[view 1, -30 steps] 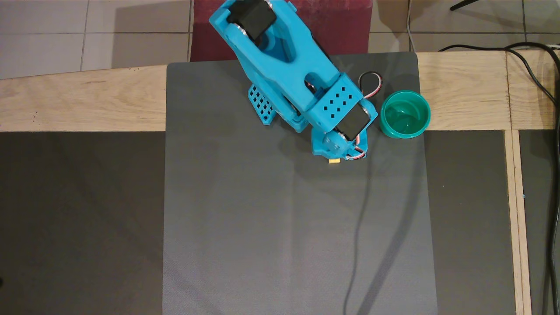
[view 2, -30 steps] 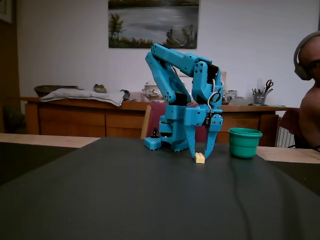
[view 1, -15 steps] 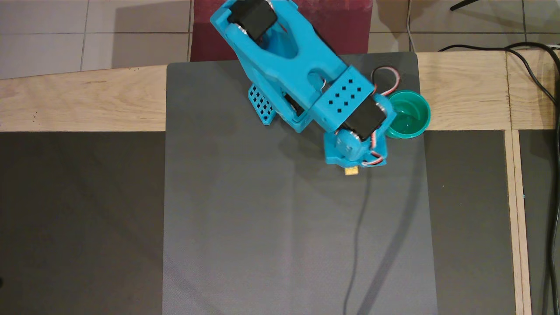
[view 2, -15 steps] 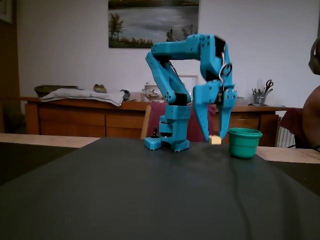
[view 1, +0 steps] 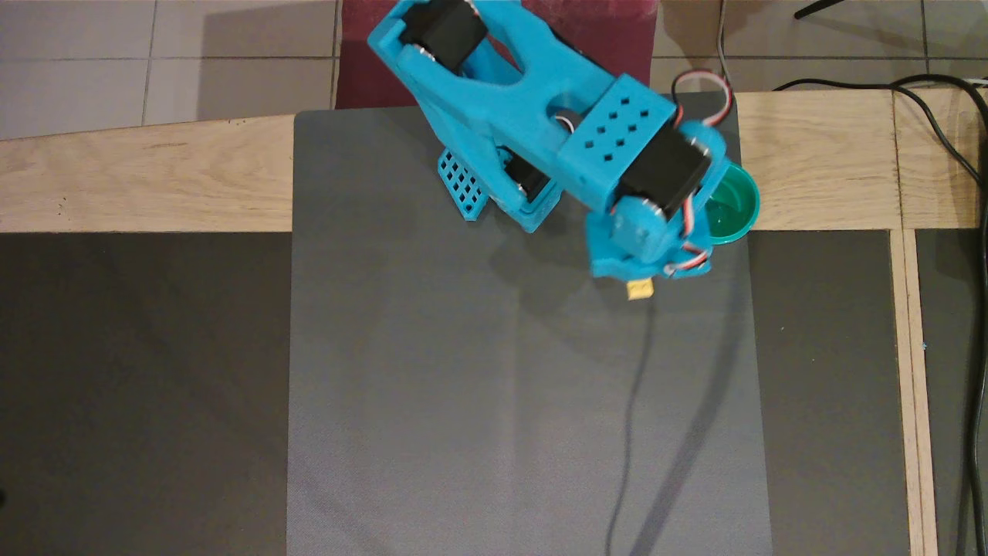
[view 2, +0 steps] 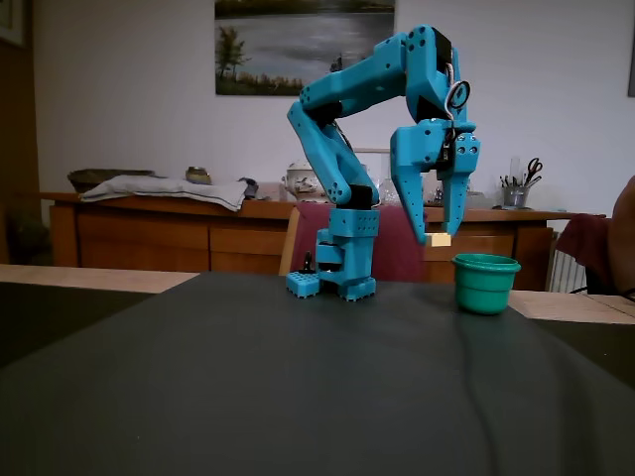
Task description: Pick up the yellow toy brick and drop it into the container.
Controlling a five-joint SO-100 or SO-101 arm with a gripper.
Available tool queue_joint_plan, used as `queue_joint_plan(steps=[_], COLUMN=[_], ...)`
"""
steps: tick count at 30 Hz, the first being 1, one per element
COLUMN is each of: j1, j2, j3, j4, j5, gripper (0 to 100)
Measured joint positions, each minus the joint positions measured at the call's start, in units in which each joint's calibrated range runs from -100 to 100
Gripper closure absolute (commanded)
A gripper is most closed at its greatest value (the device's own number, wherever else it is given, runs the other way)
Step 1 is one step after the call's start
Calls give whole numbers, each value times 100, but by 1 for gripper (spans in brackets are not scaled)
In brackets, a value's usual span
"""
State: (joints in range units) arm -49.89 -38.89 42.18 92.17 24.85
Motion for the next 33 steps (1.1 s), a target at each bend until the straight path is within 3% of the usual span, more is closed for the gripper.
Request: queue_joint_plan(steps=[7, 20, 33], j1=[-824, -1351, -2554], j2=[0, 0, 9], j3=[0, -18, -1332], j4=[-282, -343, 246], j5=[-365, -449, -1153], gripper=[100, 100, 100])
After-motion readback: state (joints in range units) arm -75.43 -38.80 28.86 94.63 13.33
